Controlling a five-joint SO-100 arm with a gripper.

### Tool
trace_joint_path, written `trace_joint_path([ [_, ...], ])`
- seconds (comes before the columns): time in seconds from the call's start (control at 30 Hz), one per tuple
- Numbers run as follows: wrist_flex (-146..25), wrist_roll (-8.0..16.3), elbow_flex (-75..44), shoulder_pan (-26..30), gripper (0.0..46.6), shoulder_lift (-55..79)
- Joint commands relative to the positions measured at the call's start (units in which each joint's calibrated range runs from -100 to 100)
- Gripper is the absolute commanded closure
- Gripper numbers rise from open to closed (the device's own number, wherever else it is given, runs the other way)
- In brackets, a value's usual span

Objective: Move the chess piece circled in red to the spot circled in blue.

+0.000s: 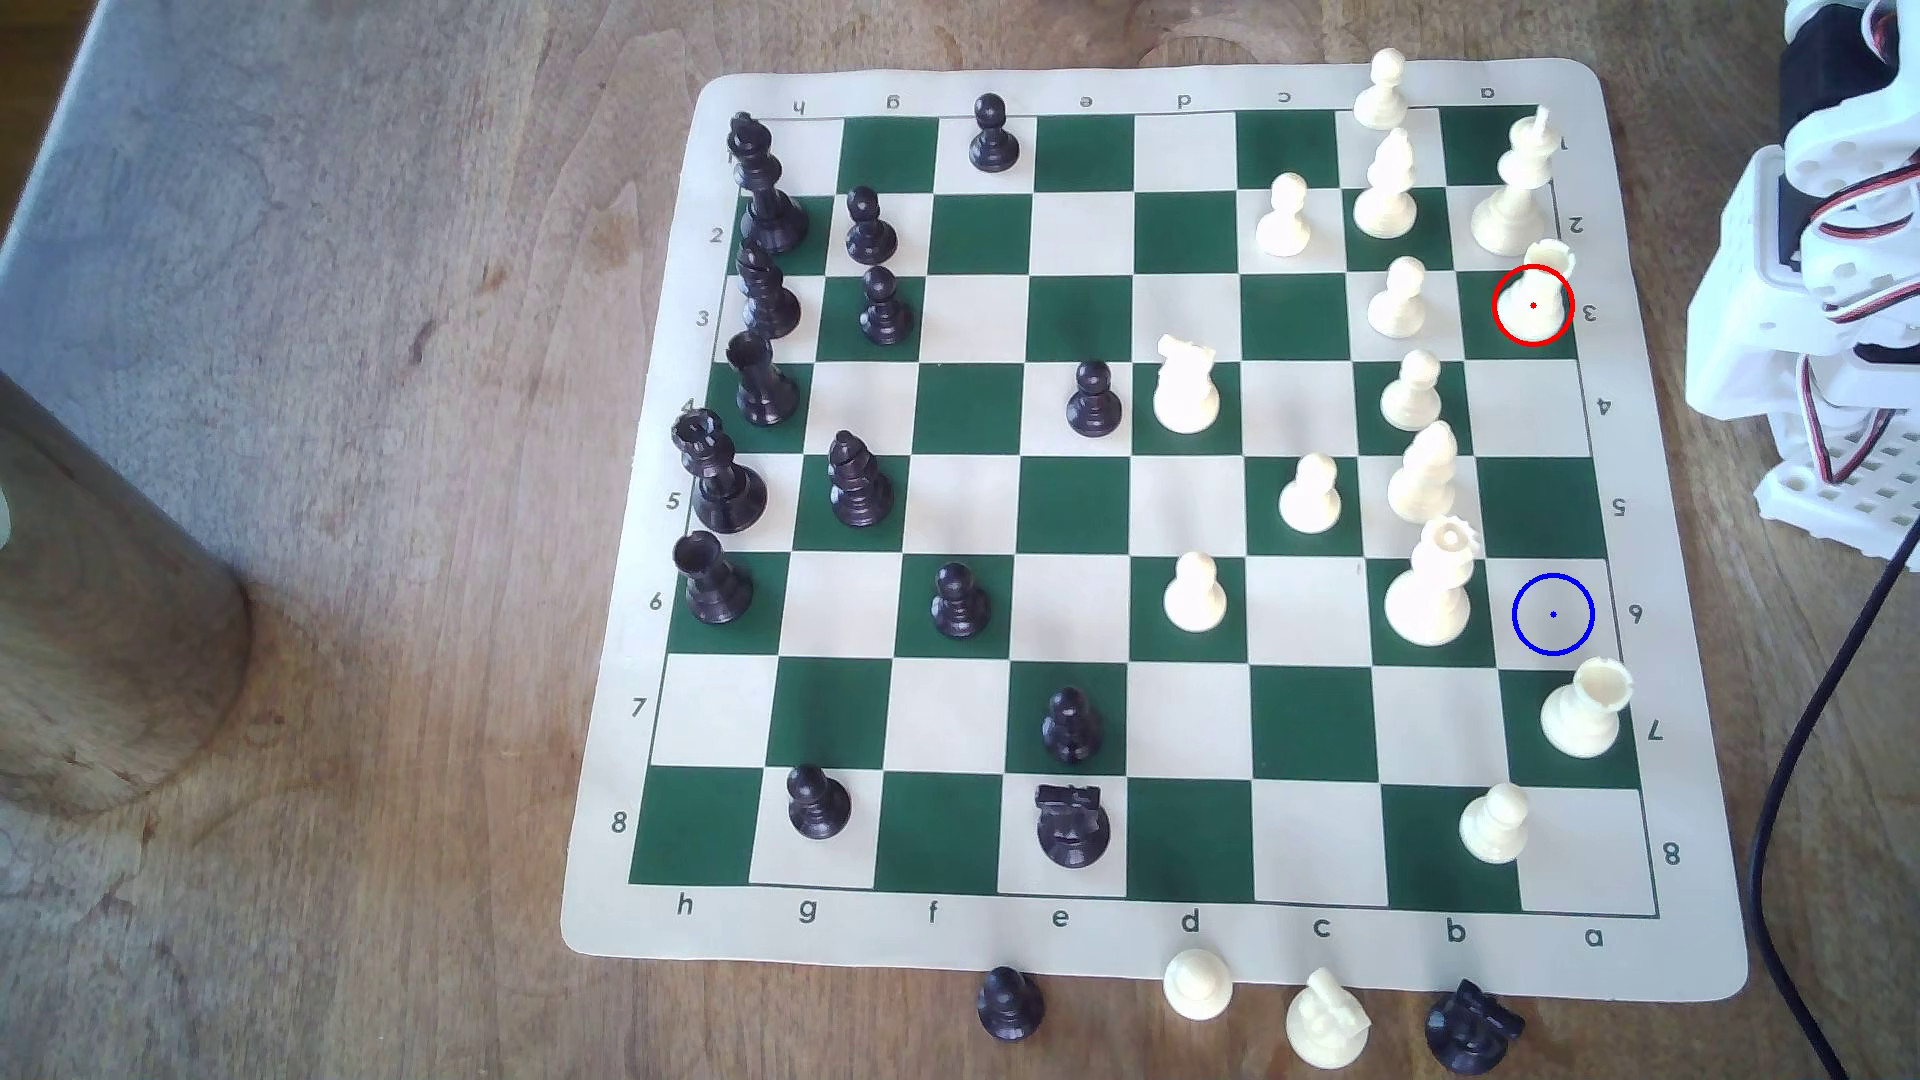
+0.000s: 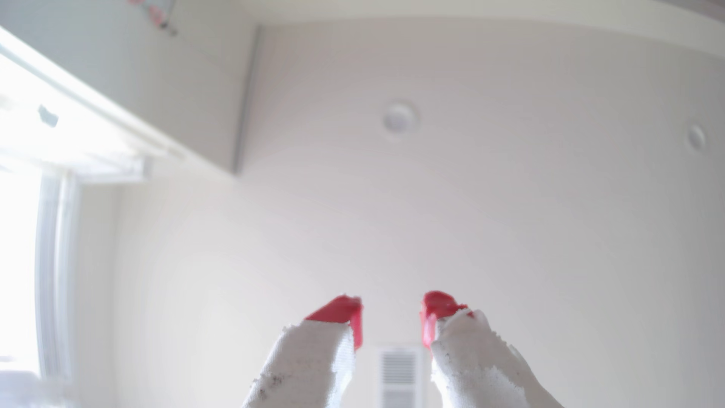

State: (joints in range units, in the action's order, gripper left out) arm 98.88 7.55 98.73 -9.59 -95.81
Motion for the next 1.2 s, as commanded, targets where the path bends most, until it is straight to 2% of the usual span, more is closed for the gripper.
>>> trace_joint_path([
  [0.0,0.8,0.2,1.2,-1.6,38.4,0.0],
  [0.07,0.0,0.2,1.2,-2.2,38.4,0.1],
  [0.2,-13.5,0.3,-3.5,-2.2,38.4,0.1],
  [0.23,-25.5,0.3,-10.0,-3.0,38.3,0.1],
  [0.37,-49.4,0.3,-20.5,-5.4,38.6,0.1],
  [0.4,-59.7,0.3,-25.8,-5.6,39.2,0.1],
  [0.5,-70.1,0.2,-34.9,-6.8,39.6,0.1],
  [0.53,-78.3,0.1,-39.9,-7.3,39.9,0.1],
  [0.67,-90.3,0.3,-44.6,-7.7,40.2,0.1],
  [0.83,-122.5,0.3,-53.8,-10.2,41.3,0.1],
  [0.93,-140.7,0.5,-58.8,-11.7,40.2,0.1],
  [0.97,-150.2,0.6,-60.8,-12.7,44.2,0.0],
  [1.0,-155.5,0.7,-61.7,-13.2,45.6,0.0],
  [1.1,-175.1,1.0,-62.4,-13.4,46.4,0.0],
  [1.17,-184.6,2.7,-62.6,-12.4,46.4,0.0],
])
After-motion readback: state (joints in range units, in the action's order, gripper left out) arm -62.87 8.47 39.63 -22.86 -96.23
